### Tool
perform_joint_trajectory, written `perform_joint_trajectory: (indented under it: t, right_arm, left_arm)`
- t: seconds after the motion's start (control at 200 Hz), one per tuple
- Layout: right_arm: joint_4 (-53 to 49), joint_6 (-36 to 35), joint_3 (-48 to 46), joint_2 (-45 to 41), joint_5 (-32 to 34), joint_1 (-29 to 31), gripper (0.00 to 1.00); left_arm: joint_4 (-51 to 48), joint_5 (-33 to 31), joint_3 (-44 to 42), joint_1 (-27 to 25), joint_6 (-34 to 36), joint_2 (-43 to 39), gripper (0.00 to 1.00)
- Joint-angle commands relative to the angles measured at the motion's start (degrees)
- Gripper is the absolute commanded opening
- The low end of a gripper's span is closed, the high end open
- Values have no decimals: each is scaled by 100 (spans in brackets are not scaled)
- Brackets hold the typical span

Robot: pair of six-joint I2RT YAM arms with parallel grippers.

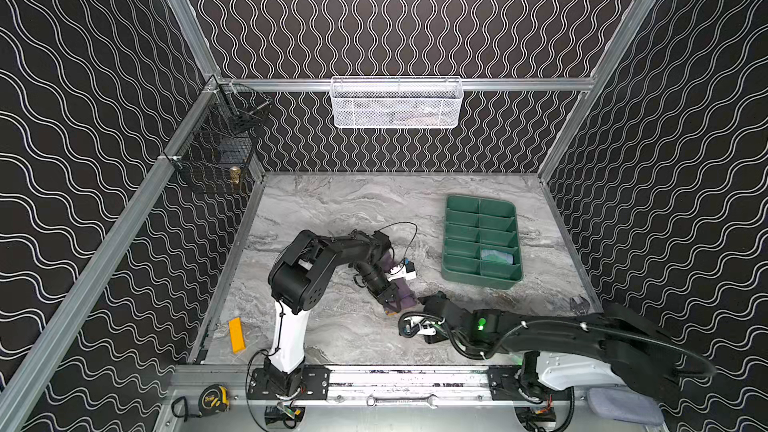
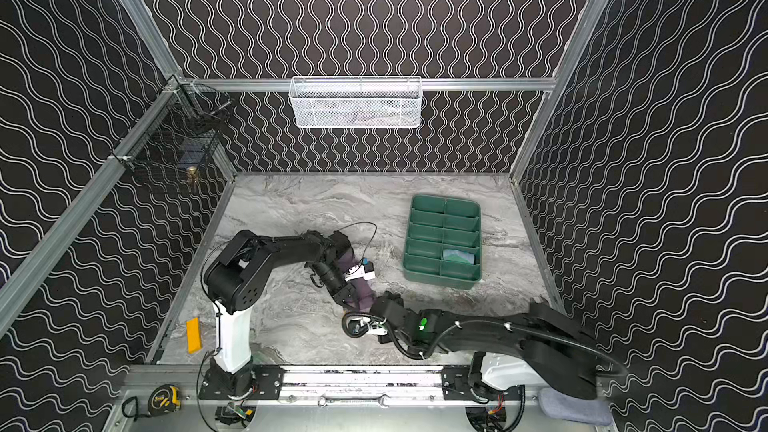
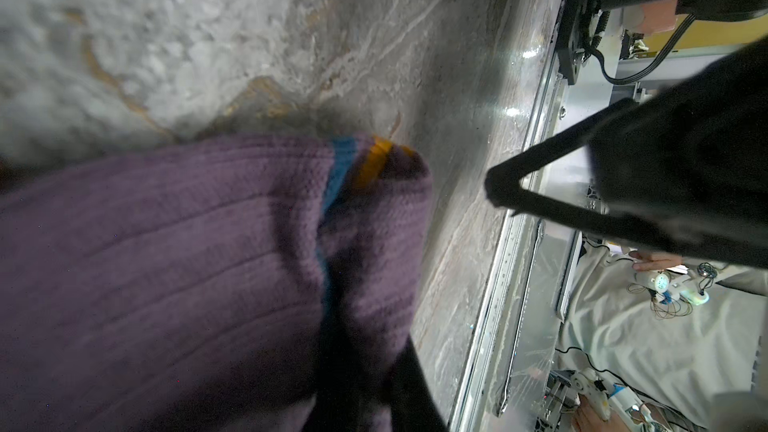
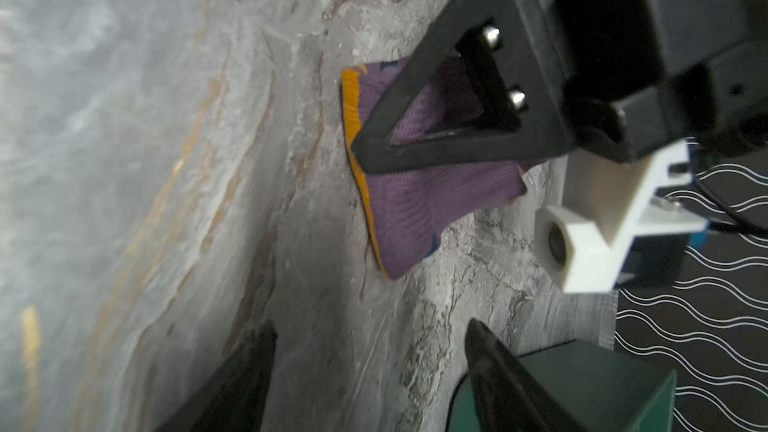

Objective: Roll the socks

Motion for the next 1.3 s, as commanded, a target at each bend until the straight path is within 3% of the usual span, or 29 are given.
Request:
perform_joint_trajectory:
  t: [0.0, 0.16, 0.375, 0.556, 0.676, 0.816, 0.921, 1.126, 1.296]
  right_arm:
    - [1364, -416, 77, 482, 194, -6, 74]
    - [1559, -531, 180, 1024, 105, -100, 71]
    - [1231, -527, 313, 1627, -88, -237, 55]
    - [254, -239, 562, 1719, -389, -241, 20]
    - [-641, 71, 834, 1747, -701, -207, 0]
    - [-1335, 415, 967, 1656, -991, -186, 0]
    - [-1829, 726, 1122, 1550, -1126, -189, 0]
    - [-2866, 1188, 1603, 1587, -1421, -189, 0]
    - [-3192, 1441, 1851, 1713, -1620, -190, 0]
  left_arm:
    - [-56, -1277, -39, 5, 18, 101, 0]
    - [-39, -1253, -67, 3, 40, 94, 0]
    - [-58, -1195, -36, 4, 47, 135, 0]
    - [-64, -1227, 47, 2, 48, 76, 1]
    - [60, -1372, 38, 8, -38, -176, 11]
    - [319, -1666, -50, 8, -184, -728, 37]
    - [488, -1968, -129, 15, -336, -1263, 47]
    - [1680, -2976, -765, 312, -1349, -2374, 56]
    - [1432, -3737, -23, 397, -1872, -1327, 46]
